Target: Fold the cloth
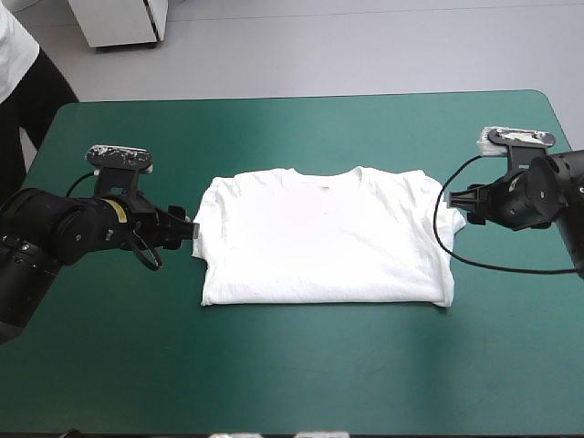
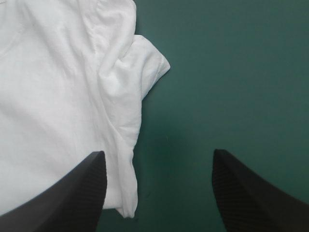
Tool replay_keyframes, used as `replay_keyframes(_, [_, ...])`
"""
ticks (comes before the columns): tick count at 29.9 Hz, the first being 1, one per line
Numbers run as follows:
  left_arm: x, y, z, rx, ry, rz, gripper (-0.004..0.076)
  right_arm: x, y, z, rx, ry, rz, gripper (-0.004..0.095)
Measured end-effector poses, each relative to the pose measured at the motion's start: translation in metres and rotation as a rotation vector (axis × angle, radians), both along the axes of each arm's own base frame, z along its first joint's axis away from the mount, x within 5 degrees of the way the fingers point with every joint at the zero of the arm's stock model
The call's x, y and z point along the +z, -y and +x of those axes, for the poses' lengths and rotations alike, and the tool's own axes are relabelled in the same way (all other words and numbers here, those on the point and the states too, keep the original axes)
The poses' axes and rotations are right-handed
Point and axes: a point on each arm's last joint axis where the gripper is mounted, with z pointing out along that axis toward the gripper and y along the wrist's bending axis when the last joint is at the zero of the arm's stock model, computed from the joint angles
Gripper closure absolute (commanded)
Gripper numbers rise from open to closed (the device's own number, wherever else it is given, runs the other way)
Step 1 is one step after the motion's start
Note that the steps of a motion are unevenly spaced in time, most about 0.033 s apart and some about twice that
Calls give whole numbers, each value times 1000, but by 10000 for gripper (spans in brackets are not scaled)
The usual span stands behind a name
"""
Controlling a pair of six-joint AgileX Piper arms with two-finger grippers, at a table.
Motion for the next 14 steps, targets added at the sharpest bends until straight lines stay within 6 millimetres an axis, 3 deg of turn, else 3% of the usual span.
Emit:
replay_keyframes(7, [-1,0,1,1,-5,4,178,-41,13,45,-50,-78,35,309])
replay_keyframes(14, [-7,3,7,1,-28,14,178,-78,13,91,-44,-137,38,361])
